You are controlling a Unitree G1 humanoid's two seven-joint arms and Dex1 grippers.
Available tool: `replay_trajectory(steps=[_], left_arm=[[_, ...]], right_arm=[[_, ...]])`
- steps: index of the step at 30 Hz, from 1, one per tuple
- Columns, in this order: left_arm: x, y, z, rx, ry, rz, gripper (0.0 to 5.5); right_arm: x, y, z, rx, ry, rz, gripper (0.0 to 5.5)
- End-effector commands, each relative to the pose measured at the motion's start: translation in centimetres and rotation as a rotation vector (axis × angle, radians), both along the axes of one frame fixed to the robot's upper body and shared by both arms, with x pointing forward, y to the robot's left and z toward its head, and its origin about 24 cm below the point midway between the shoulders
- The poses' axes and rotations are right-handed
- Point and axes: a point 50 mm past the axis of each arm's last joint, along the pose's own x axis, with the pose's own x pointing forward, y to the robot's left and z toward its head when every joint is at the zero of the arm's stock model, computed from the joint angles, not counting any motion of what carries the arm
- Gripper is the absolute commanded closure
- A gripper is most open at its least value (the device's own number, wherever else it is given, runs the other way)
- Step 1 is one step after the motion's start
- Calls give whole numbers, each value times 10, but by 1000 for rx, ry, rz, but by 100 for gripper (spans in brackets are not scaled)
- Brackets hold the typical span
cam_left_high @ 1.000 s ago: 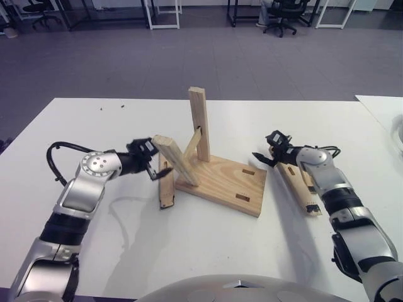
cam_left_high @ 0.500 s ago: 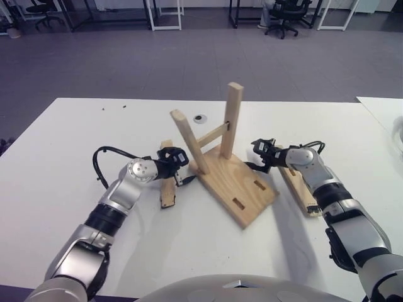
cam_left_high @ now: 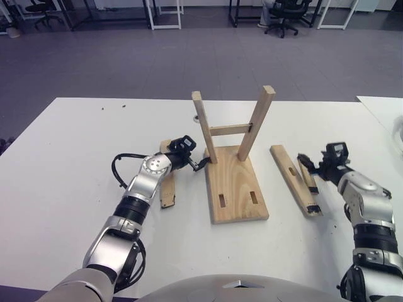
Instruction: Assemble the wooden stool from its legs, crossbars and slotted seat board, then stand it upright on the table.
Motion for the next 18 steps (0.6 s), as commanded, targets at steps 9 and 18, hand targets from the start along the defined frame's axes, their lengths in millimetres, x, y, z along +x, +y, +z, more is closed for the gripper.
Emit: replay_trajectory(steps=[9,18], left_arm=[[-2,6,33,-112,-119,61,10],[-28,59,122,-488,-278,265,10]], right_arm=[[-36,10,-34,54,185,-58,297],[-28,8,-19,48,68,-127,418]])
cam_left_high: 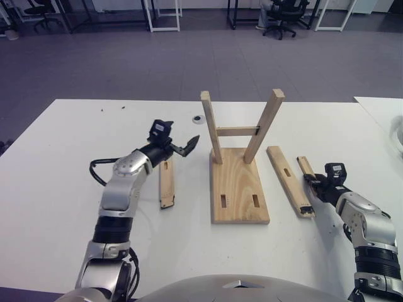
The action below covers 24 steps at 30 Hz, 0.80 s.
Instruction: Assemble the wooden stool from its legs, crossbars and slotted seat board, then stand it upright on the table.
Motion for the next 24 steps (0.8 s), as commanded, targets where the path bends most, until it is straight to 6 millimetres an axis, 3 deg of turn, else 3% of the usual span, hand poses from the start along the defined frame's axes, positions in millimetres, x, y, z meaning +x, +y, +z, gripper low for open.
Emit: replay_trajectory(steps=[1,3,4,6,8,10,12,24], left_arm=[[5,16,66,-195,-166,79,10],[1,-1,112,-430,-257,-25,10],[-2,-14,133,-530,-282,-109,10],[-7,-34,159,-668,-287,-246,10],[-9,-51,172,-751,-246,-341,50],[-10,-67,178,-804,-196,-419,85],[-13,-80,181,-809,-157,-479,121],[-23,-86,179,-823,-121,-526,317]], right_arm=[[15,-7,19,-31,-155,-72,418],[43,-10,95,-95,-515,-79,418],[53,2,141,-142,-711,-12,418],[55,48,209,-203,-998,196,418],[47,105,243,-245,-1173,445,418],[33,161,254,-238,-1281,679,418],[24,188,252,-171,-1312,791,418],[24,190,245,-159,-1284,815,418]])
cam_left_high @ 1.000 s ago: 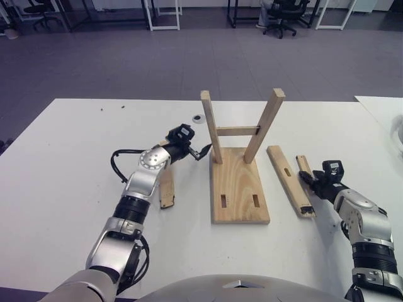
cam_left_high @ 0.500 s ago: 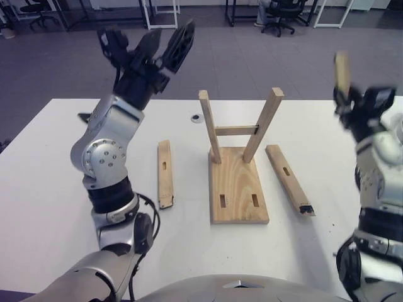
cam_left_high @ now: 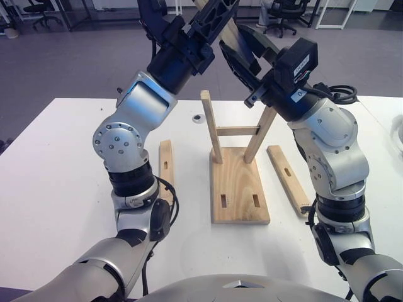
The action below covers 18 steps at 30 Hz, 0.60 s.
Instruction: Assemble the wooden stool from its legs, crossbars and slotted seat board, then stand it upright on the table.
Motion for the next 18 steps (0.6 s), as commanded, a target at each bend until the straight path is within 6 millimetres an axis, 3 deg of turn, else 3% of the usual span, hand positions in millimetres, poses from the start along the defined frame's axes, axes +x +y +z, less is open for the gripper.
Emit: replay_trajectory(steps=[1,10,13,16,18], left_arm=[[-4,-2,1,0,-4,-7,341],[-1,9,-10,1,58,37,500],[-1,11,-10,-3,58,40,510],[1,16,-10,-14,54,64,510],[5,38,-16,-18,64,173,510]], right_arm=[[1,-1,1,1,0,-9,418],[0,-4,3,-10,-11,-25,418],[0,-4,2,-23,-6,-21,418],[0,-1,-4,-50,12,-14,347],[-1,-2,-15,-75,61,-17,305]])
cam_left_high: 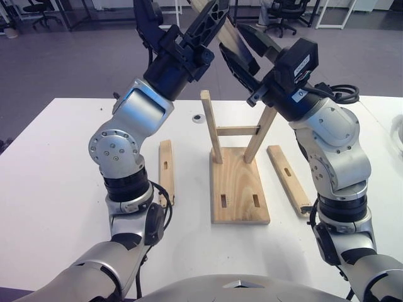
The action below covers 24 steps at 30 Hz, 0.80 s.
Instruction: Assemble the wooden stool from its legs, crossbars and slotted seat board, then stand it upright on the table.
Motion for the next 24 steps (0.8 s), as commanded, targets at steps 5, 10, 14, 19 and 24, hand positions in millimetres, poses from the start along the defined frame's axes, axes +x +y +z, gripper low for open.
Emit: replay_trajectory(steps=[5,10,14,19,24], left_arm=[[2,101,-78,234,150,612,510],[-20,118,-186,189,492,822,510],[-23,110,-208,56,571,862,510],[-23,111,-226,47,635,921,510],[-20,106,-238,39,670,923,510]], right_arm=[[-4,-40,-52,-25,242,-154,240],[2,-93,-98,41,388,-438,240],[4,-97,-125,35,441,-485,240],[1,-87,-144,29,474,-471,240],[4,-84,-147,36,479,-468,240]])
